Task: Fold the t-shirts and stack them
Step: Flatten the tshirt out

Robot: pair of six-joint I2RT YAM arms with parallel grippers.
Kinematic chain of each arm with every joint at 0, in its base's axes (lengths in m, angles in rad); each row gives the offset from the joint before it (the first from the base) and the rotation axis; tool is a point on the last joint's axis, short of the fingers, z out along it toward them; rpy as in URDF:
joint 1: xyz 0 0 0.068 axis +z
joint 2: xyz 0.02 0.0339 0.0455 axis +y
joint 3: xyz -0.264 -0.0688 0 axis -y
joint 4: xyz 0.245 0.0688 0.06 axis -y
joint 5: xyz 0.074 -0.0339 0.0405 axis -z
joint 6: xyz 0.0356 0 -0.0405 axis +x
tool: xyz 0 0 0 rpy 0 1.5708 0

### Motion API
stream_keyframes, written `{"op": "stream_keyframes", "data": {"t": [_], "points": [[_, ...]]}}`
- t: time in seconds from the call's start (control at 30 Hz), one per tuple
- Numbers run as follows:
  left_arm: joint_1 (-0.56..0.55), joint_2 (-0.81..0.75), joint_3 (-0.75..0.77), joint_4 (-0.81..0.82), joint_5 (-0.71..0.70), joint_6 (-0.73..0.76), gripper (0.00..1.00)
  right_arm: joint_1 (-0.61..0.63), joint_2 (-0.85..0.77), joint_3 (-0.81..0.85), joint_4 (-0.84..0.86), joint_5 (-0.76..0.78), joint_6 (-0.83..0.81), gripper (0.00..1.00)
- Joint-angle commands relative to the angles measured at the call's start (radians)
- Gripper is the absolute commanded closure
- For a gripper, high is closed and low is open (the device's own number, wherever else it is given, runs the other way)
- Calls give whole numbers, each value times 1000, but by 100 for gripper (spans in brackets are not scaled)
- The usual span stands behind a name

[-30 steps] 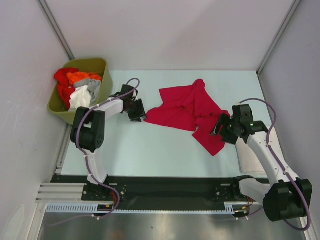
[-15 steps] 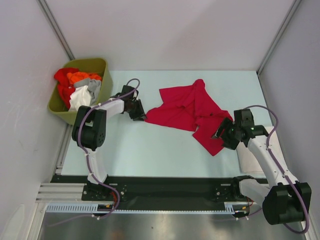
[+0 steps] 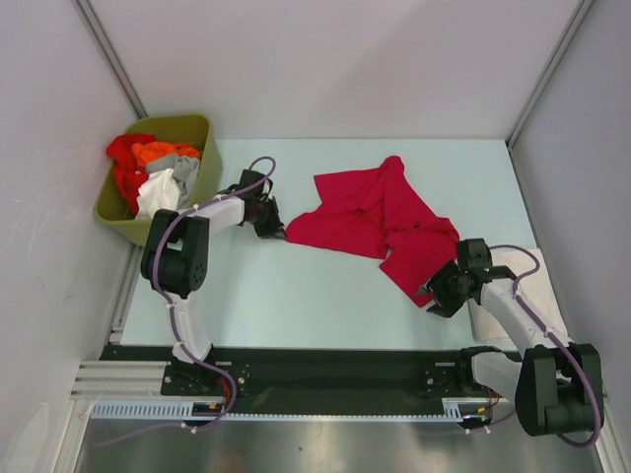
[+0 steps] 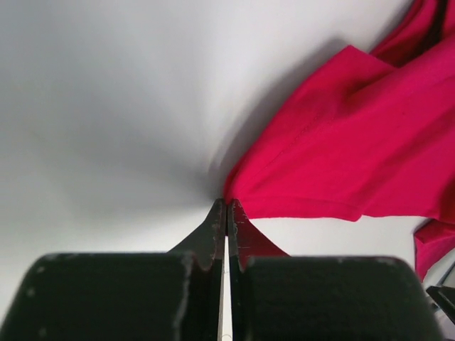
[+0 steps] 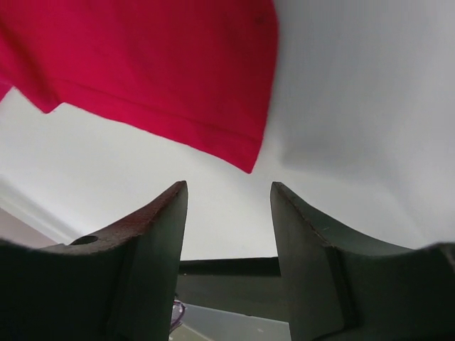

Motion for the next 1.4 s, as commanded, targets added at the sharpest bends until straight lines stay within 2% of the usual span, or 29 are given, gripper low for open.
{"op": "stream_keyframes", "data": {"t": [0.0, 0.1, 0.4, 0.53, 0.73, 1.0, 1.07, 1.13, 1.23, 1.33, 1.37], "points": [[6, -89, -11, 4, 17, 21, 100, -1, -22, -27, 62, 39, 75, 45], [3, -115, -29, 5, 28, 24, 100, -1, -26, -47, 50, 70, 93, 46], [5, -155, -87, 10, 43, 35, 100, -1, -35, -123, 151, 91, 150, 53], [5, -163, -94, 12, 48, 37, 100, 0, -16, -145, 191, 71, 179, 61], [5, -182, -92, 13, 50, 43, 100, 5, -21, -149, 136, 85, 187, 60], [5, -191, -95, 15, 53, 49, 100, 6, -26, -185, 146, 87, 237, 63], [5, -197, -97, 15, 56, 48, 100, 6, -35, -197, 158, 103, 240, 70], [5, -201, -98, 13, 57, 49, 100, 5, -53, -205, 174, 117, 245, 97], [5, -217, -101, 13, 51, 38, 100, -4, -59, -162, 229, 136, 178, 100], [5, -256, -100, 13, 42, 18, 100, -6, -59, -50, 171, 148, 43, 100], [5, -273, -94, 13, 33, 14, 100, -7, -67, 34, 150, 154, 12, 100]]}}
